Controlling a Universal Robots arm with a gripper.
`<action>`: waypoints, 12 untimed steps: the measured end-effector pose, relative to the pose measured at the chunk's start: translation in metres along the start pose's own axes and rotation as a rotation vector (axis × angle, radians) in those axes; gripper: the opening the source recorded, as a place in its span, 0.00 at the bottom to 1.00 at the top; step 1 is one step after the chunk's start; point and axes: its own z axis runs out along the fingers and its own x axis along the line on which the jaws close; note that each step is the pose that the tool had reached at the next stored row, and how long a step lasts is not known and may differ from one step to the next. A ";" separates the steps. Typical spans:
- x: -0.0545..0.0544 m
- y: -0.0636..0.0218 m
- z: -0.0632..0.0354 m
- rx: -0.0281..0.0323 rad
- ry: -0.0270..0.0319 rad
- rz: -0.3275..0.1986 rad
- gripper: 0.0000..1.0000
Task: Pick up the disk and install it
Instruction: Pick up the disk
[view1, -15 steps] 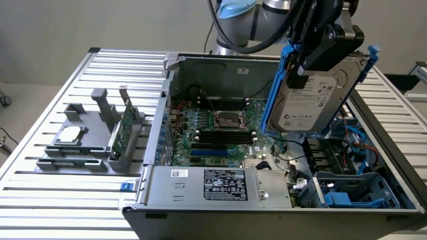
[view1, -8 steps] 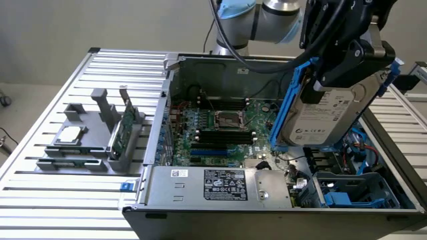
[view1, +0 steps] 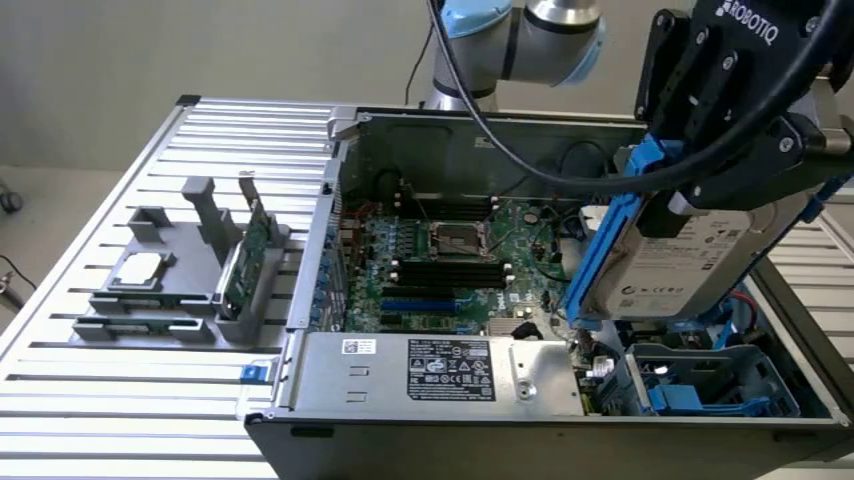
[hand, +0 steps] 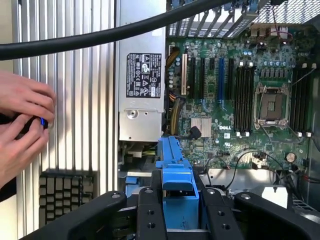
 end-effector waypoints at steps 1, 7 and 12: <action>0.003 -0.0025 -0.0001 0.0000 0.0000 0.000 0.33; 0.013 -0.0251 -0.0005 -0.0001 0.0001 0.000 0.33; 0.018 -0.0473 -0.0004 -0.0001 0.0000 0.000 0.33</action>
